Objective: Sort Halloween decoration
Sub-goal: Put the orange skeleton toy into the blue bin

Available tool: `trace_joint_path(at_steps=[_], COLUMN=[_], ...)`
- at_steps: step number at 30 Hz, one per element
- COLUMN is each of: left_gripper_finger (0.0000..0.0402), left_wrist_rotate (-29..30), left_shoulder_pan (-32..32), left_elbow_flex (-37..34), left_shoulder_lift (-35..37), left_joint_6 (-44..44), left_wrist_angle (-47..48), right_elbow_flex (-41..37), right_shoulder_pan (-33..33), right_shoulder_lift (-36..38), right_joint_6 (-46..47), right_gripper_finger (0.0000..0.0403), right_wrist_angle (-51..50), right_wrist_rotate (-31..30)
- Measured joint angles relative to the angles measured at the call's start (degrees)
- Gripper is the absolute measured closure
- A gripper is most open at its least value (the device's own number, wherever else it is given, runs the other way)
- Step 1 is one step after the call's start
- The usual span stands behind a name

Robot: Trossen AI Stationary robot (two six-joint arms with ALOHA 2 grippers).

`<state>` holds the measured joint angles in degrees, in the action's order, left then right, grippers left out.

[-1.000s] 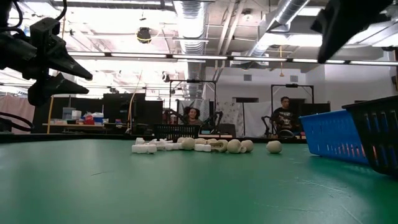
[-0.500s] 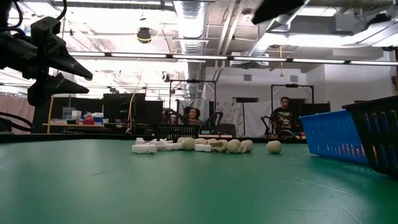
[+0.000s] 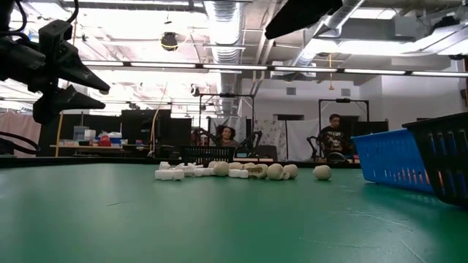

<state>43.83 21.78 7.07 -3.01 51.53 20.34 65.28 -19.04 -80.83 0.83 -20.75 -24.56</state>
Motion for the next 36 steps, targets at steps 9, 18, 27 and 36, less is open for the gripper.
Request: trace_joint_path(at_steps=[9,18,27,36], left_gripper_finger=[0.0213,0.0213,0.0213,0.0213], left_wrist_rotate=[0.54,1.49,1.46,1.05], left_shoulder_pan=[0.0,-0.01,0.0,-0.02], left_elbow_flex=[0.0,0.0,0.0,0.0], left_shoulder_lift=[0.02,0.02,0.02,0.02], left_joint_6=[-0.04,-0.04,-0.19,0.11], left_wrist_angle=[-0.14,-0.37,-0.59,-0.59], right_elbow_flex=[0.0,0.0,-0.81,-16.51], right_shoulder_pan=[3.17,7.81,9.19,11.33], right_shoulder_lift=[4.64,8.97,12.05,22.89], right_joint_6=[-4.59,-7.75,-10.58,-5.64], right_gripper_finger=[0.0305,0.0305,0.0305,0.0305], right_wrist_angle=[0.3,0.17,-0.57,14.9], right_wrist_rotate=[4.31,10.19,14.64,15.6])
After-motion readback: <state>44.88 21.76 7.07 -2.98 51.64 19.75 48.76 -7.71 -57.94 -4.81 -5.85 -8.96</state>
